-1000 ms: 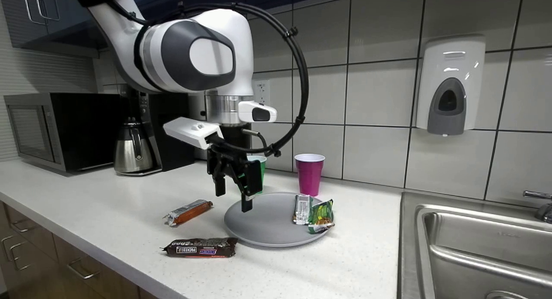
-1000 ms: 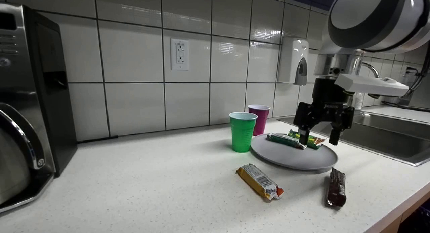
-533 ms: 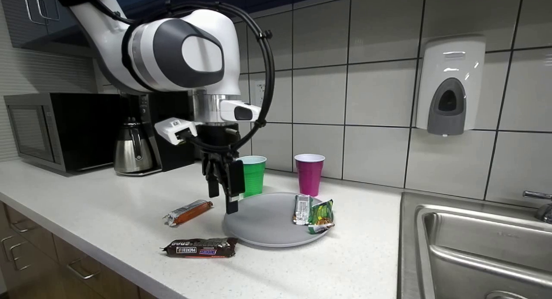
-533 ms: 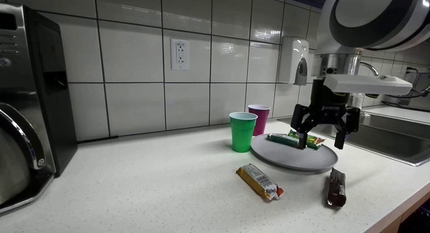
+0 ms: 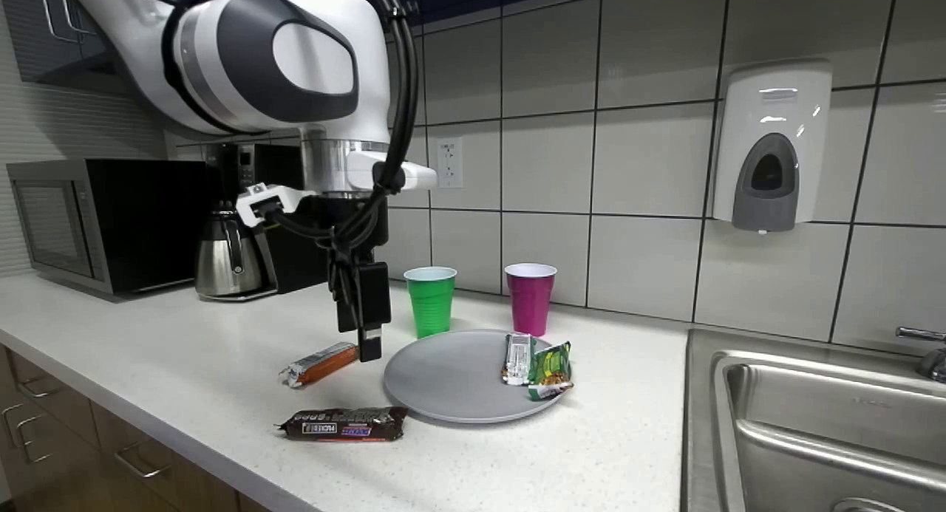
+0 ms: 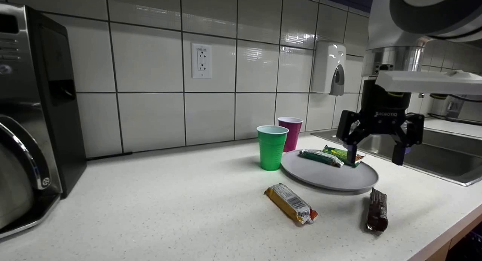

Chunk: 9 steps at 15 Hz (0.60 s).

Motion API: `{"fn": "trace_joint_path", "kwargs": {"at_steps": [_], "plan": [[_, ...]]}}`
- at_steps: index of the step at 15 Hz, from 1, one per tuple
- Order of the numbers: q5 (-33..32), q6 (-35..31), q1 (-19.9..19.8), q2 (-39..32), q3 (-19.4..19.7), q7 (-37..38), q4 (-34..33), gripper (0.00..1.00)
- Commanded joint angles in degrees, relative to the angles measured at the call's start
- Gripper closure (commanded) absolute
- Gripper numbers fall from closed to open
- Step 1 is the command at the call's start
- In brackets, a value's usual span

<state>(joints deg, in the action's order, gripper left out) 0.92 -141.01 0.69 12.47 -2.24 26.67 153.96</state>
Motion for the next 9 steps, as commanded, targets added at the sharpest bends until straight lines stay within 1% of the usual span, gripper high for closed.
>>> {"fn": "trace_joint_path", "kwargs": {"at_steps": [1,4,6,9], "plan": [[0.33,0.12,-0.86,0.35,-0.88,-0.25,0.17,0.0],[0.34,0.12,-0.87,0.46,-0.89,-0.23,0.37,0.0],[-0.91,-0.54,-1.17,0.97,-1.7,2.46,1.39,0.0],[-0.48,-0.54,-1.18,1.1,-2.1,5.02,2.16,0.0]]}}
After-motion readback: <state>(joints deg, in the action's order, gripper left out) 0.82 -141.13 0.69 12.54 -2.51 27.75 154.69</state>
